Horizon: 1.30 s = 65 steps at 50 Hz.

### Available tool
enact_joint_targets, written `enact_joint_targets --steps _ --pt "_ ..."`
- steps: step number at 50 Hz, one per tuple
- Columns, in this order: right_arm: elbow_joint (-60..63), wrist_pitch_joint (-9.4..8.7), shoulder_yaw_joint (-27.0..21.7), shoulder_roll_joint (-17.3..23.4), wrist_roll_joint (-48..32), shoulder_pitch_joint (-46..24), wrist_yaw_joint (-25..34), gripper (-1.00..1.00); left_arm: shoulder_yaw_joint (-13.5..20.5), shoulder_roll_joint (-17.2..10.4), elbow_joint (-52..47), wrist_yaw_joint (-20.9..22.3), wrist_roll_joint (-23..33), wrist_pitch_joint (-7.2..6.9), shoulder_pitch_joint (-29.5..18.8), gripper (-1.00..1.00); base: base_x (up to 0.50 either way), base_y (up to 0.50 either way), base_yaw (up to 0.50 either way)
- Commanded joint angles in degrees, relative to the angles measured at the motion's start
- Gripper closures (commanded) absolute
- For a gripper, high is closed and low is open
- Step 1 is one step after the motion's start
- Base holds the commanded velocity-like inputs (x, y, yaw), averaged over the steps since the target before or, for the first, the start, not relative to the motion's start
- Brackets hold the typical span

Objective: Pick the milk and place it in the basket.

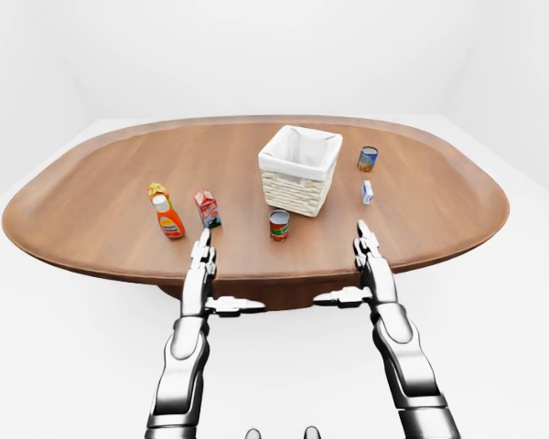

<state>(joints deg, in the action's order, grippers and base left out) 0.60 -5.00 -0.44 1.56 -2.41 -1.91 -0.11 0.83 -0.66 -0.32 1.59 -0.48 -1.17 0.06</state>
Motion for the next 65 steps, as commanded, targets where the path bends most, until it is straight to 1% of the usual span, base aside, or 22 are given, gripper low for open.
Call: enact_joint_targets --steps 1,2,4,5,6,7,8,14,16,17,19,21,23,26,33,37,44,48,54,55,56,65 --pt "4.4 0.00 -0.5 2.8 -9.5 -2.7 1.2 -1.00 1.5 -1.1 -1.2 3.8 -0.5 0.24 0.7 -1.00 0.00 0.00 0.00" --pt "4.5 0.00 -0.5 2.5 -10.9 -2.5 0.7 -1.00 1.4 -1.1 -1.8 3.5 0.3 0.56 1.0 -1.00 0.00 0.00 0.00" --pt "6.2 0.00 -0.6 2.2 -11.5 -0.2 1.2 -1.00 1.2 -1.1 -2.3 2.5 2.5 2.47 1.6 -1.00 0.00 0.00 0.00" --pt "7.1 0.00 -0.4 2.3 -12.3 0.7 1.8 -1.00 1.1 -1.1 -2.7 1.4 4.2 3.98 2.1 -1.00 0.00 0.00 0.00" --pt "7.2 0.00 -0.6 2.1 -12.7 0.8 2.0 -1.00 1.2 -1.1 -2.8 1.4 4.4 4.07 2.1 -1.00 0.00 0.00 0.00" --pt "9.6 0.00 -0.6 2.2 -11.7 2.5 4.1 -1.00 1.2 -0.9 -3.5 -0.9 6.9 5.52 2.5 -1.00 0.00 0.00 0.00" --pt "10.6 0.00 -1.0 1.9 -12.2 2.9 4.1 -1.00 1.1 -1.0 -3.7 -0.9 7.4 6.10 2.8 -1.00 0.00 0.00 0.00" --pt "13.1 0.00 -2.1 1.4 -15.3 4.2 3.3 -1.00 0.6 -0.6 -7.1 -0.3 8.1 5.92 4.6 -1.00 0.00 0.00 0.00" --pt "14.1 0.00 -2.1 1.2 -15.4 4.6 3.5 -1.00 0.7 -0.5 -8.5 -0.6 8.6 6.17 5.3 -1.00 0.00 0.00 0.00" --pt "14.5 0.00 -2.0 1.2 -15.6 4.8 3.6 -1.00 0.7 -0.5 -9.5 -1.1 9.1 6.17 5.8 -1.00 0.00 0.00 0.00" --pt "15.1 0.00 -2.1 1.0 -15.5 5.0 3.7 -1.00 0.3 -0.3 -13.1 -4.0 13.5 6.17 7.7 -1.00 0.00 0.00 0.00" --pt "15.5 0.00 -2.2 0.9 -16.5 5.2 3.0 -1.00 0.0 -0.1 -14.7 -4.1 14.2 6.17 8.6 -1.00 0.00 0.00 0.00" --pt "17.3 0.00 -2.3 0.8 -16.0 5.8 3.7 -1.00 -0.3 0.0 -16.4 -3.5 14.3 6.17 9.7 -1.00 0.00 0.00 0.00" --pt "19.6 0.00 -2.4 0.6 -16.0 6.6 4.1 -1.00 -0.1 0.0 -18.1 -4.0 15.5 6.17 10.4 -1.00 0.00 0.00 0.00" --pt "24.5 0.00 -2.1 0.1 -17.1 8.8 3.9 -1.00 0.4 0.2 -20.4 -3.5 15.4 6.17 11.5 -1.00 0.00 0.00 0.00" --pt "26.0 0.00 -1.9 -0.1 -18.4 9.5 3.4 -1.00 -0.5 0.4 -23.0 -3.0 15.6 6.17 13.2 -1.00 0.00 0.00 0.00" --pt "29.8 0.00 -2.1 -0.5 -17.8 10.8 4.5 -1.00 -0.8 0.5 -24.4 -2.8 15.8 6.17 14.0 -1.00 0.00 0.00 0.00" --pt "34.7 0.00 -1.8 -0.9 -18.0 12.8 5.3 -1.00 -1.2 0.7 -28.9 -2.5 15.9 6.17 16.3 -1.00 0.00 0.00 0.00" --pt "35.6 0.00 -2.0 -1.1 -18.0 13.0 5.4 -1.00 -1.3 0.7 -28.9 -2.6 15.8 6.17 16.3 -1.00 0.00 0.00 0.00" --pt "38.3 0.00 -2.5 -1.5 -15.7 14.1 6.3 -1.00 -1.4 0.8 -29.9 -2.5 15.7 6.17 17.0 -1.00 0.17 0.00 0.00" --pt "38.7 0.00 -2.6 -1.6 -15.6 14.2 6.4 -1.00 -1.4 0.7 -30.1 -2.5 15.5 6.17 17.1 -1.00 0.17 0.00 0.00" --pt "39.6 0.00 -2.9 -1.6 -15.5 14.4 6.3 -1.00 -1.4 0.7 -30.5 -2.7 15.7 6.17 17.3 -1.00 0.17 0.00 0.00"
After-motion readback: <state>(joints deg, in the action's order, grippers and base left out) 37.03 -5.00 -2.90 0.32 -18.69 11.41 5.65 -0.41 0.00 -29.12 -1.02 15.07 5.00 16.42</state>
